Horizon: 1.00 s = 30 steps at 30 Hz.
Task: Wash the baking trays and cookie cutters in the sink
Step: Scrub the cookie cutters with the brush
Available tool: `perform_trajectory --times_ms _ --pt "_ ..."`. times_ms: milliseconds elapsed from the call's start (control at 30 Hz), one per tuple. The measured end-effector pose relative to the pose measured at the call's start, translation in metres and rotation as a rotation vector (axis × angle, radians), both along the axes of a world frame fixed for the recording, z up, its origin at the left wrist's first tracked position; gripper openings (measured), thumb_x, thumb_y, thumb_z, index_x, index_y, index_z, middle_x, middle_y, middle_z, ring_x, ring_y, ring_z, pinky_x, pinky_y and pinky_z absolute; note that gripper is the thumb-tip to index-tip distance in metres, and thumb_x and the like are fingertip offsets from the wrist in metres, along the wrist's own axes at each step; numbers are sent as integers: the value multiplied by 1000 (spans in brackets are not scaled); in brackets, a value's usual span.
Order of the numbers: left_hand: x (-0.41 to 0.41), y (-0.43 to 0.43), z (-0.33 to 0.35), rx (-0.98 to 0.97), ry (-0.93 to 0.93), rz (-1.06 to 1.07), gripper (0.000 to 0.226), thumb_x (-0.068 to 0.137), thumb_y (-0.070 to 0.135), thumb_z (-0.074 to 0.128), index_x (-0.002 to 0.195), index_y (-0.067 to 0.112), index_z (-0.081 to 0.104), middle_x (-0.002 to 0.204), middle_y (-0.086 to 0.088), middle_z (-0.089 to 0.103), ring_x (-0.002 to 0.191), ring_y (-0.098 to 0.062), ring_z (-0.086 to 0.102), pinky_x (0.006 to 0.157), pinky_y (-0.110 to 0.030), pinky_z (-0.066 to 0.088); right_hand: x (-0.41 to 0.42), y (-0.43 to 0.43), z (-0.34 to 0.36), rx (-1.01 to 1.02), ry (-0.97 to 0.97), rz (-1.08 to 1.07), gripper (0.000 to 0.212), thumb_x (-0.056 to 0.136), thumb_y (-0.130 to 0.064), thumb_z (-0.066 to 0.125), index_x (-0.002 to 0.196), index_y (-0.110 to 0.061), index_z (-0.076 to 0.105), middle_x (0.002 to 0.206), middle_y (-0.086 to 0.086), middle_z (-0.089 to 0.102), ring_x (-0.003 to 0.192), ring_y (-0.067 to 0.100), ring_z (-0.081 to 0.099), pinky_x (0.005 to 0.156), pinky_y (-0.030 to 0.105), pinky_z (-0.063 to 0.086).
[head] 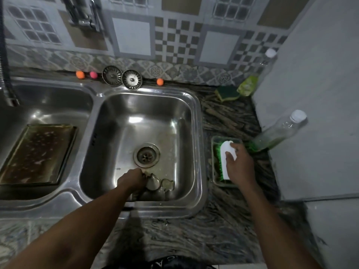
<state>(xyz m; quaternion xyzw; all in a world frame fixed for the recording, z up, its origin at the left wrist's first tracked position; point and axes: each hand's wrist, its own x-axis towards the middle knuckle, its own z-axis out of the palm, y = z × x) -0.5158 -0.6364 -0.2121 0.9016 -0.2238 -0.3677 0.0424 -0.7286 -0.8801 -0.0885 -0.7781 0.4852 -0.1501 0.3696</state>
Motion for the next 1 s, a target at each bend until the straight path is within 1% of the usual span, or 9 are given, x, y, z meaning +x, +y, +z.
perform_trajectory --times_ms 167,267,333,433,567,633,700,833,1000 --pt "3 -6 5 -70 -24 115 28 82 38 56 103 22 65 104 -5 70 89 -24 68 74 -32 56 -2 0 -9 -12 -23 -2 37 97 -13 55 134 -7 54 138 15 54 126 28 50 104 32 38" --pt "8 -12 16 -207 -26 202 37 79 25 63 116 21 64 107 -6 70 98 -26 67 82 -34 55 -1 -1 -4 -29 -66 -36 36 97 -13 56 132 -6 57 135 16 56 124 30 52 104 37 42" --pt "12 -20 28 -388 -3 320 48 78 17 71 125 17 59 113 -5 69 103 -26 65 89 -33 53 6 -3 7 -53 -132 -62 35 96 -14 57 131 -7 58 134 14 57 122 28 53 102 37 44" --pt "24 -35 46 -677 181 530 67 75 9 74 137 17 52 109 -4 66 98 -25 65 89 -37 55 36 -2 34 -24 -237 -47 34 95 -19 60 129 -14 60 126 1 59 112 14 53 92 28 44" --pt "49 -55 69 -986 650 846 54 88 -5 64 134 21 57 102 -10 65 90 -30 65 77 -45 57 109 7 46 16 -319 132 25 90 -22 69 115 -19 68 104 -1 66 88 13 62 62 10 44" --pt "58 -62 82 -1111 865 926 45 93 -3 57 130 23 60 102 -11 67 90 -31 66 70 -44 59 146 18 40 59 -324 258 23 87 -23 72 110 -19 71 99 -1 70 82 13 64 60 12 44" --pt "66 -66 91 -1194 999 931 40 97 3 52 130 25 59 107 -10 69 94 -31 68 71 -42 60 174 30 31 104 -340 330 20 86 -22 73 105 -19 73 94 -2 72 83 17 66 67 21 49" --pt "82 -63 90 -1310 1103 973 43 100 8 51 139 25 53 122 -13 65 103 -32 66 72 -39 59 208 43 15 102 -318 376 18 86 -26 71 102 -20 75 93 -8 73 85 10 66 79 31 53" --pt "91 -52 84 -1305 1036 973 44 96 1 56 136 19 56 121 -15 67 99 -30 69 71 -39 60 225 53 7 67 -297 347 21 90 -24 67 108 -14 74 103 -4 72 94 9 64 82 23 49"
